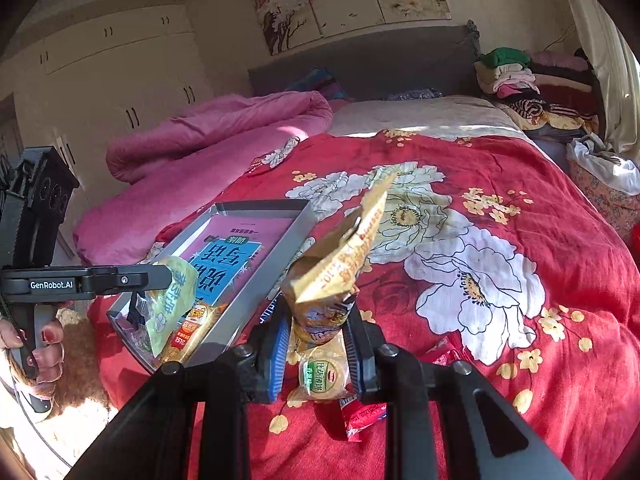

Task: Organize snacks
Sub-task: 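Lift and carry the clear bag and yellow chip bag over the tray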

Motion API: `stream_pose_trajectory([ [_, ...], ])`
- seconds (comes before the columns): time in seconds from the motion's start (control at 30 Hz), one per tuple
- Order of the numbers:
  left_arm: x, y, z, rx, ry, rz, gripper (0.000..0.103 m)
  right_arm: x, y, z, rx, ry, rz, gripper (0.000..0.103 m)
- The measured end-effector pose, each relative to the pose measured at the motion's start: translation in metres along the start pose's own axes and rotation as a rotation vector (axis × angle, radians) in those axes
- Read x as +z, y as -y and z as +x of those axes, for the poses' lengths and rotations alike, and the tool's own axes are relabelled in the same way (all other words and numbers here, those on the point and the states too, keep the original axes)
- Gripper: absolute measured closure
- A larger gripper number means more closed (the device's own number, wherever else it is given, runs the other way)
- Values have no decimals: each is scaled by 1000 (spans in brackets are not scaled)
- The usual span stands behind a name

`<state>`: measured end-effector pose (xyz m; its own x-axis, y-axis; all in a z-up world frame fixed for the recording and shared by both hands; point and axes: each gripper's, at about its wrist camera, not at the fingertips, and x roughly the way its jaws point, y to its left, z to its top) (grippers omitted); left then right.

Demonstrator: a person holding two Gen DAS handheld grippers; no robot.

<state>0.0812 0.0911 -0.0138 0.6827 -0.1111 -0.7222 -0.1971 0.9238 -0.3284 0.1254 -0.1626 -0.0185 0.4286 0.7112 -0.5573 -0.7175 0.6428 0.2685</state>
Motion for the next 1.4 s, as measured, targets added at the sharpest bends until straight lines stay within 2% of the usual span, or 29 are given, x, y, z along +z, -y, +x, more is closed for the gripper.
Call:
stream_pose_trajectory([
  [0.43, 6, -41, -38, 60, 83, -59, 70, 2, -27, 0, 41, -4, -1, 77],
  [1.1, 4, -96, -81, 152, 164, -137, 70, 8, -95, 16, 144, -35, -47, 77],
  [1.4, 0, -122, -97, 199, 187, -165, 70, 8, -115, 23, 158, -51, -69, 77],
])
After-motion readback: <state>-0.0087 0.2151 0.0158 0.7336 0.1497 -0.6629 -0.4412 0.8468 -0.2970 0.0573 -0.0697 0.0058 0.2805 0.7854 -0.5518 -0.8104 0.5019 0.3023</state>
